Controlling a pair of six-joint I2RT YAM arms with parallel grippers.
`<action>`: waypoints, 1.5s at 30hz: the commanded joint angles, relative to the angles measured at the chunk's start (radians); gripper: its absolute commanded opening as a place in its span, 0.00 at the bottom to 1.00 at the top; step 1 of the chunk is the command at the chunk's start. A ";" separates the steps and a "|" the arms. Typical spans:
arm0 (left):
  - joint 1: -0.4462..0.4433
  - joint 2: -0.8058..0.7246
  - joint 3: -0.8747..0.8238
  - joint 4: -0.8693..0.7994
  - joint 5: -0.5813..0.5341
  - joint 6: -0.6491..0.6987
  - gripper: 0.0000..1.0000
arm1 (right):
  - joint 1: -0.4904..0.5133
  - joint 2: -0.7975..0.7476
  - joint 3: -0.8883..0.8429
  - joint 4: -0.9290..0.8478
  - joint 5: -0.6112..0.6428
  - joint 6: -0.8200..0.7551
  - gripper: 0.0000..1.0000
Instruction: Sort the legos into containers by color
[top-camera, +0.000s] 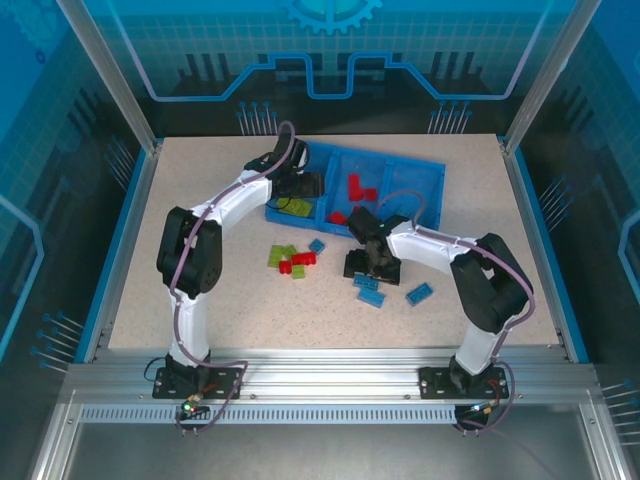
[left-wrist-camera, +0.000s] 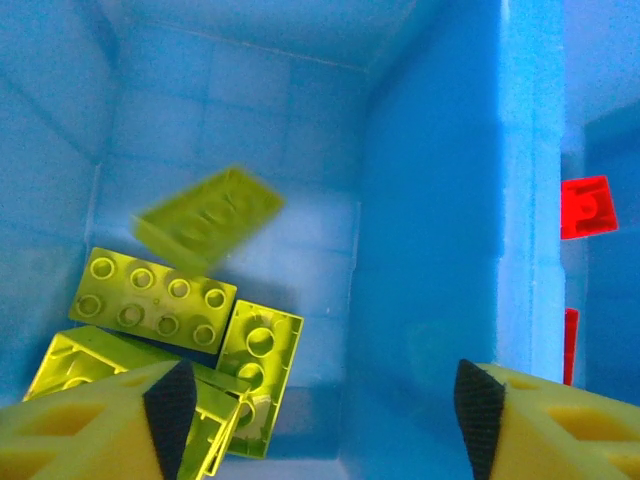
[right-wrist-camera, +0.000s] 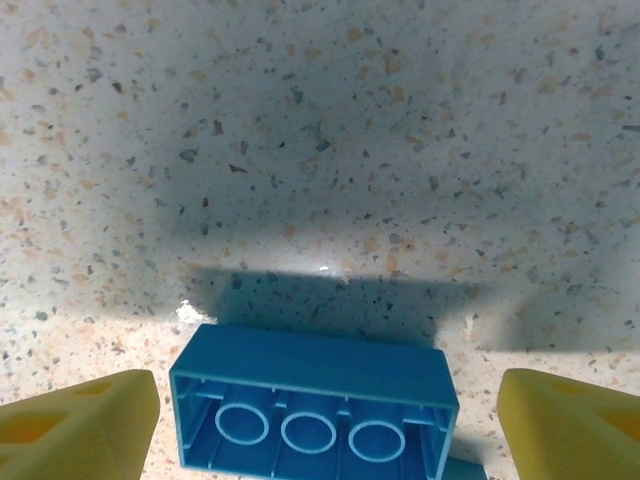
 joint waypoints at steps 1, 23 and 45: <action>0.008 -0.092 -0.039 0.018 0.026 -0.034 0.75 | 0.016 0.030 0.032 -0.038 0.009 0.020 0.86; 0.005 -0.471 -0.485 0.080 -0.023 -0.037 0.88 | 0.029 -0.091 0.148 -0.127 0.058 -0.075 0.52; -0.209 -0.390 -0.537 0.072 -0.019 0.100 0.88 | -0.454 0.100 0.431 -0.119 0.127 -0.374 0.55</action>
